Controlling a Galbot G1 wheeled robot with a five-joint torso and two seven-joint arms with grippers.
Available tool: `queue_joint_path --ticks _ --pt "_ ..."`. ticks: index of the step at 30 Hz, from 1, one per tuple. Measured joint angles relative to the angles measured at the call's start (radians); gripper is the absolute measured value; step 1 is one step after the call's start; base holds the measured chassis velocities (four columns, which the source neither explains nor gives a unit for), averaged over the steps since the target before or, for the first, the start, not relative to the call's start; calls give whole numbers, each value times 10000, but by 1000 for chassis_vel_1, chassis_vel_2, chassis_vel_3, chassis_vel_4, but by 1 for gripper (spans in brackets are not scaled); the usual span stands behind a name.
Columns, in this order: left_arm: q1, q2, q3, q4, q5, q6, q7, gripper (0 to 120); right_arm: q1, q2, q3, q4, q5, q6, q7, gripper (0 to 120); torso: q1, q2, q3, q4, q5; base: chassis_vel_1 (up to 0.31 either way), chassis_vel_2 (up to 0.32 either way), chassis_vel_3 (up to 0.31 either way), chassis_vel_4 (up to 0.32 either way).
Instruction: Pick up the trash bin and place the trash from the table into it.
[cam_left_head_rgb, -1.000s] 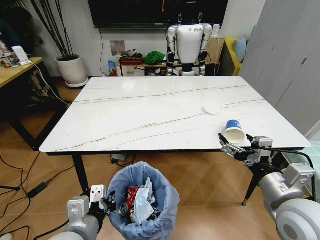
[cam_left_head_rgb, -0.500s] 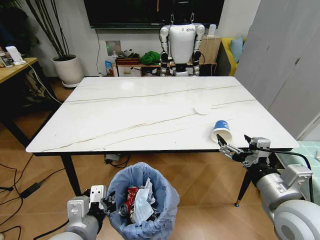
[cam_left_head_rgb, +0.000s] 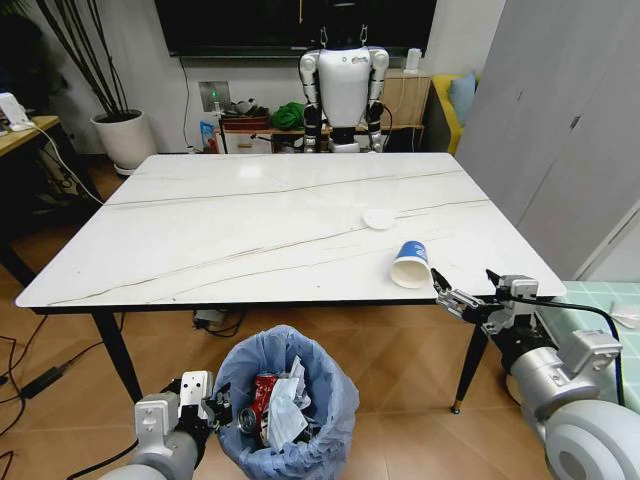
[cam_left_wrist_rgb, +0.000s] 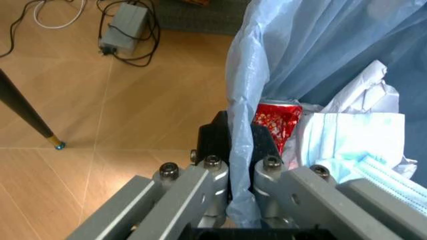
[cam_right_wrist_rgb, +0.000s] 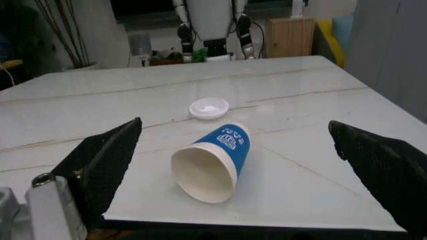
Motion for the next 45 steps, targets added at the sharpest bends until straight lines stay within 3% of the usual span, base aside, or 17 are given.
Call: queue_joint_path --ticks 7,18,30,34,39,43,45 --pt "2 25 6 0 5 0 -7 0 921 -885 -714 -1128 459 -119 473 100 0 0 0 2 -4 0 0 0 0" --pt "36 -24 -64 0 -6 0 -14 0 2504 -1676 -1993 -2589 1627 -270 1368 100 0 -1 1 4 -2 0 0 0 0" --pt "58 -107 -387 0 -91 0 -23 0 3874 -1899 -2712 -3942 2121 -302 1468 100 0 -1 0 2 -3 0 0 0 0" --pt "79 -129 -430 0 -103 0 -30 0 3917 -1897 -2740 -4091 2126 -310 1435 99 0 -1 0 1 -3 0 0 0 0" --pt "85 -139 -432 0 -116 0 -36 0 3796 -1879 -2661 -4085 2089 -311 1423 84 1 -1 0 2 -2 0 0 0 0" --pt "89 -137 -443 0 -124 0 -36 0 3637 -1894 -2522 -3806 2162 -314 1426 84 0 -1 -1 0 -3 0 0 0 0" --pt "60 -136 -432 0 -123 0 -36 0 3578 -1921 -2489 -3699 2275 -315 1426 90 0 -1 -1 -1 -3 0 0 0 0"
